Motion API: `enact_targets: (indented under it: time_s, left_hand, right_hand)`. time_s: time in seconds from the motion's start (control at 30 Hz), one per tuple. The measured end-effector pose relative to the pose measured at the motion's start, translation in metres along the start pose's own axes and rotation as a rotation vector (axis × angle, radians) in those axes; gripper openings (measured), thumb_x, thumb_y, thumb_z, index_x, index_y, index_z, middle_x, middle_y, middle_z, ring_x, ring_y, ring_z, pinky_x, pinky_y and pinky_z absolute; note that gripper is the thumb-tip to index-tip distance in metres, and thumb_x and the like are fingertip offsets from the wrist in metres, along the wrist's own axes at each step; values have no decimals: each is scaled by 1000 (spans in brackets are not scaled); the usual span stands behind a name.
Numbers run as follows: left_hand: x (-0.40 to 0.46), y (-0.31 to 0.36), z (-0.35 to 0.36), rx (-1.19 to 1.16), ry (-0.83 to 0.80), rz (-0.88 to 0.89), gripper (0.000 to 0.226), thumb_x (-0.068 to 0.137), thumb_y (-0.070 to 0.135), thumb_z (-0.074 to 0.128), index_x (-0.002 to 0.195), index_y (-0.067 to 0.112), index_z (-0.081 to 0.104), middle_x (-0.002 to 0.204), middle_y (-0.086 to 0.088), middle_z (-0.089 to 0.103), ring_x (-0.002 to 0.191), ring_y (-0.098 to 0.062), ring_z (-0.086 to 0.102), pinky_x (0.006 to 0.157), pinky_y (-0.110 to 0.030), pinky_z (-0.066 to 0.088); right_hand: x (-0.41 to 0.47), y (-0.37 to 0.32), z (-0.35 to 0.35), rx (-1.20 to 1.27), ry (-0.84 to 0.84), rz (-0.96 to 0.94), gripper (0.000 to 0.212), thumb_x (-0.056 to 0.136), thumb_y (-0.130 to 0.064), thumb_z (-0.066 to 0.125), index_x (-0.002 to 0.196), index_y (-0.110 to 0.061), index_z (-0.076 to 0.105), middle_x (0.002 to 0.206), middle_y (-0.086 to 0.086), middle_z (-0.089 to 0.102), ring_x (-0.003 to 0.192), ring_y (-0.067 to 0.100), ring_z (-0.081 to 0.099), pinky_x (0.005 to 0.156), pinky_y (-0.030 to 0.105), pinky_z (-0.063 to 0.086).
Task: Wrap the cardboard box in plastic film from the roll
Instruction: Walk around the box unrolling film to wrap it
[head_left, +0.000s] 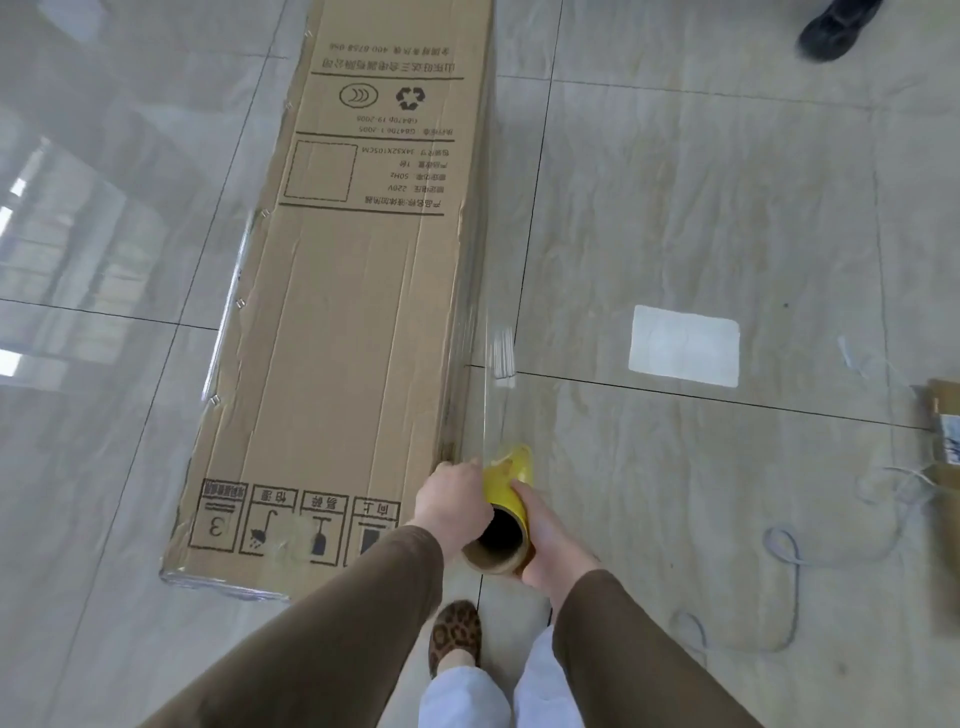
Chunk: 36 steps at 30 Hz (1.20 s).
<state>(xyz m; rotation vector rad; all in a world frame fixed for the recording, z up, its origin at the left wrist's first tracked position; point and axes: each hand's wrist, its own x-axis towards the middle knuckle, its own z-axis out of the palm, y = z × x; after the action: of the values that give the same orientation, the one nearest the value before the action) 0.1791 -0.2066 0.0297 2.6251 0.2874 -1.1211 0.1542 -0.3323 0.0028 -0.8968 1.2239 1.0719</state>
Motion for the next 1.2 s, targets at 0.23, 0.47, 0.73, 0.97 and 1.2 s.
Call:
enact_targets:
  time_s: [0.23,0.47,0.73,0.97,1.2]
  left_hand:
    - [-39,-20,49,-468,-110,-214,58,88,11,54,143,22,43,125,-4,62,111,-23,60,86,-27,49]
    - [-66,-35,73,-94,-72,-82,45,95,9,49,139,18,45,123,-5,63,110,-23,62,90,-30,51]
    - [-90,-46,89,-48,61,7,39,93,16,53,131,25,47,107,0,67,96,-21,66,76,-33,57]
    - [-120,-60,127,-450,17,-71,73,85,8,48,151,31,27,124,-3,63,110,-24,61,84,-27,46]
    - [-136,-78,147,-159,-79,-103,62,94,5,46,151,21,28,125,-4,62,111,-21,62,90,-28,49]
  right_hand:
    - [-1,57,-14,506,-108,114,57,101,-53,54,122,0,62,99,34,75,109,47,65,68,54,64]
    - [1,101,-26,256,-10,71,33,106,-31,50,113,-2,63,95,27,76,92,44,71,55,47,63]
    - [1,119,-18,-3,-115,-29,61,88,-62,71,135,-25,57,119,18,75,107,40,73,81,57,63]
    - [7,164,-36,413,-140,122,65,94,-62,60,125,-6,64,108,28,76,105,43,70,72,54,64]
    - [5,220,-59,277,-148,166,56,105,-47,49,131,1,60,114,30,74,92,45,77,61,44,65]
